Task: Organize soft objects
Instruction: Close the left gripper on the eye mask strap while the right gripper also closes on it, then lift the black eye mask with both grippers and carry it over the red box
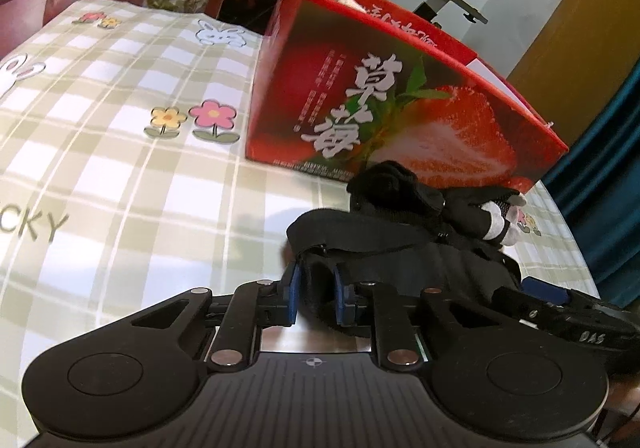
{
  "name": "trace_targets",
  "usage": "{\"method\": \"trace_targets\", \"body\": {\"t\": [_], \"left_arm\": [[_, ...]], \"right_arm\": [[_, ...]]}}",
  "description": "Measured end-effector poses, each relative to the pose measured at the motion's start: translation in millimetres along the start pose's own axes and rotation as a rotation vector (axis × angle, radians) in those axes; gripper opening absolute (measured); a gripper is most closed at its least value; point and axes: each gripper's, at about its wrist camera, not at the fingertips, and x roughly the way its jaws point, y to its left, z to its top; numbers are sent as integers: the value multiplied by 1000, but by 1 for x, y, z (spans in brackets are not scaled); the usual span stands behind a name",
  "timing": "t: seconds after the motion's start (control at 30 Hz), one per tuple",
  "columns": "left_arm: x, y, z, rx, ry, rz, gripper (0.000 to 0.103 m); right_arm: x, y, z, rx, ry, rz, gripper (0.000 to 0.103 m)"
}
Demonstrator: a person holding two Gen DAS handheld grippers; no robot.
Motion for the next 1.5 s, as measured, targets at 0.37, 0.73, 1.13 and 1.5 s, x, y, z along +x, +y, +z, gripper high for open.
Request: {"method": "trace_targets", "body": {"t": [0.37,0.73,1.13,1.5], "left_arm": [[-1,3,-3,14,-5,-18,19],[-22,8,0,-21,-47,-37,13],[-53,-8,11,41,-151,-51,10],[-81,-29,47,102,-286,-77,9]], "right_arm": [[3,-2,7,110,12,89,80],[-27,-2,26,126,-60,127,13],[-55,17,40,23,-148,167,9],[-81,27,72,-56,-254,166,9]]}}
